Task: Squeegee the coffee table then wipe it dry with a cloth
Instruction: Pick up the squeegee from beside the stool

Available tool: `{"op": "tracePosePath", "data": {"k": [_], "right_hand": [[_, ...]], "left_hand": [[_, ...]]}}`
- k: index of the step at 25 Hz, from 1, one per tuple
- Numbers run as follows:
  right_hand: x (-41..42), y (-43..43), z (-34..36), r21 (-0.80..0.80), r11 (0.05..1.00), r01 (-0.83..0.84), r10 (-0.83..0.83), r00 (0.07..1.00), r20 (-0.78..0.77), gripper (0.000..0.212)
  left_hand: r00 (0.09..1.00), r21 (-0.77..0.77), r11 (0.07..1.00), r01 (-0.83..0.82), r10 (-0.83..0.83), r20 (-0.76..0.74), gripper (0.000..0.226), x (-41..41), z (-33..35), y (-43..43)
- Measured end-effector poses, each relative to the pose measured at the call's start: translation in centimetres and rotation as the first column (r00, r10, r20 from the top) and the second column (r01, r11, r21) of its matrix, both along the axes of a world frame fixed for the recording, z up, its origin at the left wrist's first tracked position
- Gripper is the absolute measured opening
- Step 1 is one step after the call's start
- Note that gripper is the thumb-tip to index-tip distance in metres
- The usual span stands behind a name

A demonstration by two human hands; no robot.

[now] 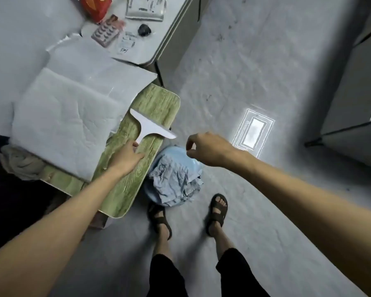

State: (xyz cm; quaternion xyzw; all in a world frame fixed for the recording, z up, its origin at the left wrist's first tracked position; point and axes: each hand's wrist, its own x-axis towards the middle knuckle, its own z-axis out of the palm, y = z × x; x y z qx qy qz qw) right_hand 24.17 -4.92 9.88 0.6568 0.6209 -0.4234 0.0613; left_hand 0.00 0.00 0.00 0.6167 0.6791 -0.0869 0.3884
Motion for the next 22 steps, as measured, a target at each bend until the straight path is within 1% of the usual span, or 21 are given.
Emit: {"op": "tracePosePath", "data": {"k": [3,5,6,8,10,11,12,14,15,16,18,19,20,22], "right_hand": [[-2.6,0.7,-6.3,-0.07,0.992,0.104,-0.105,0.994,-0.021,0.024],[-4.7,0.8,-10.7,-0.134,0.978,0.162,-0.174,0.981,-0.081,0.025],[-5.6,0.8,-12.5,-0.144,0.969,0.202,-0.219,0.97,-0.111,0.026],[-7.0,1.0,-15.2,-0.157,0.944,0.289,-0.313,0.937,-0.153,0.026],[-7.8,1.0,-16.8,-0.167,0.919,0.357,-0.383,0.908,-0.169,0.025],[-8.1,1.0,-17.1,-0.167,0.912,0.374,-0.401,0.899,-0.176,0.025],[-8.3,1.0,-17.1,-0.167,0.906,0.39,-0.417,0.89,-0.186,0.025],[-8.0,0.8,-16.4,-0.167,0.895,0.415,-0.443,0.873,-0.204,0.025],[-7.5,0.7,-15.6,-0.163,0.891,0.424,-0.451,0.869,-0.206,0.025],[-6.7,0.4,-14.5,-0.159,0.885,0.438,-0.463,0.864,-0.198,0.024],[-4.7,-0.4,-11.5,-0.136,0.861,0.491,-0.509,0.841,-0.184,0.021],[-3.6,-0.9,-9.9,-0.13,0.839,0.528,-0.544,0.816,-0.195,0.021],[-2.1,-1.5,-7.7,-0.13,0.813,0.568,-0.582,0.781,-0.224,0.021],[1.1,-3.0,-3.1,-0.154,0.763,0.627,-0.64,0.7,-0.316,0.027]], "left_hand": [[0.998,0.053,0.999,0.001,0.002,-0.069,0.056,-1.8,-6.6,2.7],[0.997,0.046,0.998,0.037,-0.034,-0.073,0.057,-2.8,-11.3,3.9],[0.995,0.044,0.998,0.054,-0.05,-0.089,0.056,-3.2,-13.1,4.3],[0.973,0.055,0.986,0.155,-0.143,-0.184,0.051,-4.2,-15.5,4.9],[0.931,0.066,0.962,0.264,-0.237,-0.278,0.038,-4.7,-16.5,5.7],[0.923,0.051,0.956,0.29,-0.265,-0.278,0.033,-4.5,-16.3,6.0],[0.929,0.022,0.955,0.297,-0.283,-0.236,0.029,-4.1,-15.8,6.4],[0.96,-0.085,0.96,0.267,-0.273,-0.058,0.022,-2.7,-13.9,7.1],[0.973,-0.153,0.961,0.23,-0.225,0.053,0.018,-1.7,-12.3,7.2],[0.976,-0.235,0.956,0.177,-0.14,0.166,0.015,-0.4,-10.3,7.1],[0.941,-0.383,0.917,0.107,0.031,0.337,0.012,3.0,-5.8,6.4],[0.914,-0.406,0.908,0.105,0.072,0.398,0.014,4.9,-3.6,5.9],[0.888,-0.392,0.913,0.111,0.086,0.451,0.017,7.2,-1.1,5.4],[0.838,-0.316,0.943,0.102,0.09,0.538,0.028,12.3,3.9,4.2]]}}
